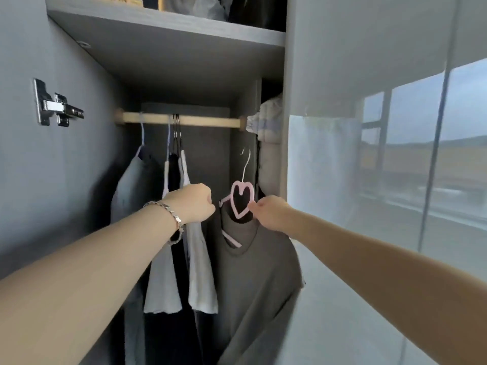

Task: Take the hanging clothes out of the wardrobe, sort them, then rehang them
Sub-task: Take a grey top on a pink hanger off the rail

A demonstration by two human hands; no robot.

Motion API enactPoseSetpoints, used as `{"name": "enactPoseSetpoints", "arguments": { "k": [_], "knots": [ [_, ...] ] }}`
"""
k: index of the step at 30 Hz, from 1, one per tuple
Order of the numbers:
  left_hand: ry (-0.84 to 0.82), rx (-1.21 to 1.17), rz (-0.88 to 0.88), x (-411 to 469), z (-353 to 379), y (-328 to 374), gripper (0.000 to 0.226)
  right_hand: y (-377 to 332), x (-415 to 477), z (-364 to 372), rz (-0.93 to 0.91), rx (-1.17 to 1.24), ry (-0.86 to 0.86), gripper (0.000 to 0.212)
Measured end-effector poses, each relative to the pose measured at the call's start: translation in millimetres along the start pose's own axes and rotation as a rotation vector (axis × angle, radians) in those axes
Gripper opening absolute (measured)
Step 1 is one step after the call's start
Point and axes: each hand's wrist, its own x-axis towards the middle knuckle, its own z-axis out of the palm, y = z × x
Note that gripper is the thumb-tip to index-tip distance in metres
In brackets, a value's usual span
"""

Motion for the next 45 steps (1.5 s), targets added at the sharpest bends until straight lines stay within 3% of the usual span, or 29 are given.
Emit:
{"name": "enactPoseSetpoints", "arguments": {
  "k": [5,13,18,23,30,39,45],
  "knots": [
    [-0.172,-0.025,0.075,-69,75,66,0.012,83,-109,-12,0.085,-0.005,-0.064,0.032],
    [-0.424,-0.036,0.345,-147,189,184,0.023,208,-279,-51,0.613,0.117,0.047,0.018],
    [-0.474,-0.022,0.566,-195,249,264,0.021,262,-399,-65,0.858,0.017,0.169,0.037],
    [-0.597,-0.079,0.821,-248,298,334,0.017,286,-505,-53,1.156,-0.070,0.425,0.053],
    [-0.683,-0.110,1.183,-330,335,390,0.022,260,-622,-17,1.462,-0.204,0.814,0.051],
    [-0.752,-0.120,1.664,-449,334,434,0.025,154,-714,27,1.785,-0.417,1.176,0.055],
    [-0.758,-0.142,1.982,-543,305,435,0.020,68,-748,54,2.003,-0.548,1.196,0.054]
  ]
}}
